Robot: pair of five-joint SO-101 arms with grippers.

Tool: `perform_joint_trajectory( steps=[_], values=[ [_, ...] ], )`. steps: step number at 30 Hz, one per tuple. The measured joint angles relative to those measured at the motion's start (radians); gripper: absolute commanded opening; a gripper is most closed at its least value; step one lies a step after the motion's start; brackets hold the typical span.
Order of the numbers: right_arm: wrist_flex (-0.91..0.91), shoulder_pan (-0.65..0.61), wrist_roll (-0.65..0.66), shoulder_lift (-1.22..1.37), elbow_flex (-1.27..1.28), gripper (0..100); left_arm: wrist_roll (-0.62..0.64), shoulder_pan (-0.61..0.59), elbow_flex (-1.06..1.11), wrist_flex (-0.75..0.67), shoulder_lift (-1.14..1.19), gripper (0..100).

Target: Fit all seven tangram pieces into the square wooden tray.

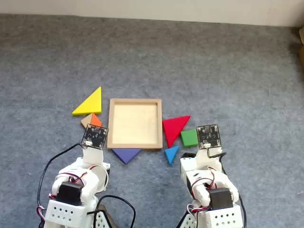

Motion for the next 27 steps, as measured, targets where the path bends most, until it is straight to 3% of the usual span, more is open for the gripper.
perform_joint_trajectory(
  steps=[27],
  values=[
    [0.029, -0.052, 0.000, 0.000, 0.000, 0.5, 0.000, 0.000, 0.000, 0.000, 0.000, 1]
  ],
)
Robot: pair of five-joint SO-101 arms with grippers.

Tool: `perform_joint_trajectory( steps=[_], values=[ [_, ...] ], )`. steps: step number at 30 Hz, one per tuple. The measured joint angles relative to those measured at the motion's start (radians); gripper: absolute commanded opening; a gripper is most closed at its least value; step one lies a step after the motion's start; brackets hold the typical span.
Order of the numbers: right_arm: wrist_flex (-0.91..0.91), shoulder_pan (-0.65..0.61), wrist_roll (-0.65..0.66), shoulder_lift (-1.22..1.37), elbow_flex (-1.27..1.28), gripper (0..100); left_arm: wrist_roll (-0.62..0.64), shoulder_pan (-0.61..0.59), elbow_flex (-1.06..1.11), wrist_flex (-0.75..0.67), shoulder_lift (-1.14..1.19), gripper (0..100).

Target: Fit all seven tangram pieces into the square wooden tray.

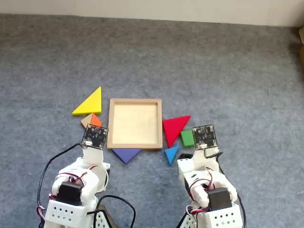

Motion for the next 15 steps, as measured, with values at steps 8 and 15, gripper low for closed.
perform_joint_trajectory(
  steps=[8, 15],
  values=[
    [0.014, 0.017, 0.000, 0.002, -0.041, 0.5, 0.000, 0.000, 0.000, 0.000, 0.000, 1],
    [0.083, 0.048, -0.081, 0.083, -0.354, 0.5, 0.000, 0.000, 0.000, 0.000, 0.000, 1]
  ],
)
